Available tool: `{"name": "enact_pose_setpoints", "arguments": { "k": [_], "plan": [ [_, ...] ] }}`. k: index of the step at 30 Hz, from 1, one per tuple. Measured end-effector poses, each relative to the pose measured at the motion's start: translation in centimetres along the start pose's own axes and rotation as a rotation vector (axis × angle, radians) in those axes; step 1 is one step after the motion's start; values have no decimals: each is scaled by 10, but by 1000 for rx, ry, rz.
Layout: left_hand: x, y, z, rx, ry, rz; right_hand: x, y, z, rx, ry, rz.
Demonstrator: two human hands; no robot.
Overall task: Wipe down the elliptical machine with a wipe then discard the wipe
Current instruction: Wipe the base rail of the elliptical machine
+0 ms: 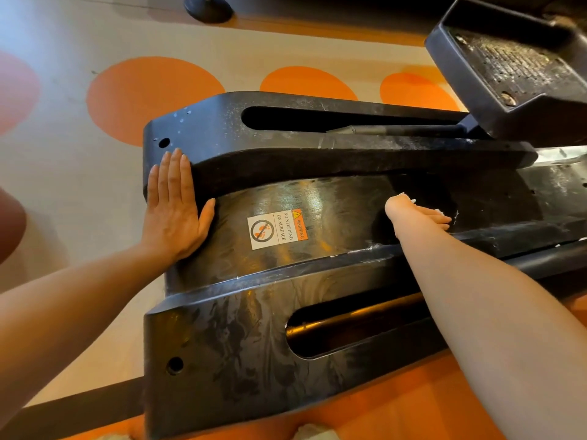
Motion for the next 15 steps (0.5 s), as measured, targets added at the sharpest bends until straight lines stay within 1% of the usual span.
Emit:
{"name": "enact_pose_setpoints", "arguments": {
  "k": [2, 4, 6, 8, 10, 15],
  "plan": [
    [0, -1, 0, 2, -3, 1, -2, 5, 12, 20, 22, -5],
    [1, -1, 0, 2, -5, -2, -1, -13, -23, 59, 69, 43],
    [2, -2, 0, -1, -6, -6, 0, -26, -44, 56, 70, 56],
    [1, -2, 0, -5, -10, -7, 4, -32, -38, 34, 19, -6],
    [1, -2, 0, -11, -15, -3, 4, -36, -38, 26, 3, -13],
    [0, -2, 0, -13, -16, -8, 11, -42, -32, 40, -61, -88]
  ]
}}
Point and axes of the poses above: each hand's wrist, its own z-axis towards the middle knuckle, its own y-axis out of the palm, x = y × z, the point moved 2 cm from there along z, towards the middle knuckle, and after that the axes turned 10 degrees about -z, right-handed, at the moved point
